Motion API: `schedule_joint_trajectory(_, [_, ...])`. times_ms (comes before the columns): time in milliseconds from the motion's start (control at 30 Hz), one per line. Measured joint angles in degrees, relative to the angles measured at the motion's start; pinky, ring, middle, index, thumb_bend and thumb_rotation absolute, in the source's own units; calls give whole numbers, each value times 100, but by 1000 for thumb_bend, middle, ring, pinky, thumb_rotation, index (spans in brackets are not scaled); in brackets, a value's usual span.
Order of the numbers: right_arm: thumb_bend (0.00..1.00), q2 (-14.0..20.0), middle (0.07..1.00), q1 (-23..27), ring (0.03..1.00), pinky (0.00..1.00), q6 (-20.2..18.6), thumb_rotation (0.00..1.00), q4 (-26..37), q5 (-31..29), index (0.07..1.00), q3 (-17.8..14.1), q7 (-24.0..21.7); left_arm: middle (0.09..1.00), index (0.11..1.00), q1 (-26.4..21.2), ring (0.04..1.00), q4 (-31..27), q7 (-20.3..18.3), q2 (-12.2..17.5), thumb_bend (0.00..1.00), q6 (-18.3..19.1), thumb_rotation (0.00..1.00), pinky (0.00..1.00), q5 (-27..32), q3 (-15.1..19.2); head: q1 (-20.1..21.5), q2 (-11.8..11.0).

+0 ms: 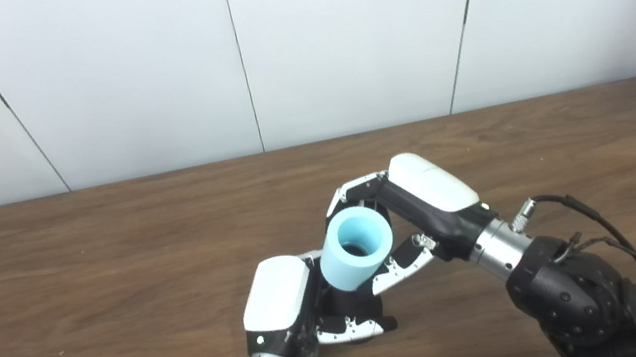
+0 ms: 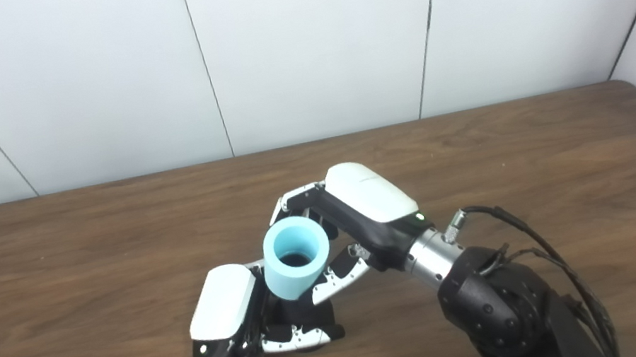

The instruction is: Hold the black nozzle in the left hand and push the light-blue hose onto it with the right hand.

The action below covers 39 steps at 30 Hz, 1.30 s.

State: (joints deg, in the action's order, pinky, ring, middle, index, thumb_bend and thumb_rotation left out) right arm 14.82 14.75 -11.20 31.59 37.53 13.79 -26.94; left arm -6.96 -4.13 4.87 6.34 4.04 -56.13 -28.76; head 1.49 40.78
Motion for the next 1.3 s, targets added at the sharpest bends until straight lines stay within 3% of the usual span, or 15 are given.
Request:
schedule_joint_trajectory(400, [492, 26, 503, 81, 374, 301, -206, 0, 6, -7, 522, -15, -230, 419, 499, -2, 460, 9, 29, 0, 523, 28, 0, 369, -28, -52, -9, 35])
schedule_joint_trajectory(700, [494, 364, 502, 566, 370, 327, -891, 0, 96, 73, 518, 193, -1036, 420, 499, -3, 452, -3, 28, -4, 524, 94, 0, 353, -53, -78, -26, 70])
schedule_joint_trajectory(933, [490, 596, 498, 817, 365, 300, -1105, 0, 90, 46, 531, 357, -1337, 412, 499, 0, 421, -34, 23, -11, 523, 154, 0, 334, -141, -141, -26, 114])
schedule_joint_trajectory(1133, [487, 688, 497, 1022, 369, 293, -1490, 0, 46, 65, 559, 470, -1848, 423, 498, 10, 436, -35, 24, -21, 524, 198, 0, 348, -156, -198, -44, 149])
schedule_joint_trajectory(1300, [485, 671, 488, 1145, 362, 295, -1539, 0, 53, 232, 568, 423, -2295, 406, 498, 10, 418, -36, 24, -25, 522, 220, 0, 329, -163, -221, -35, 149])
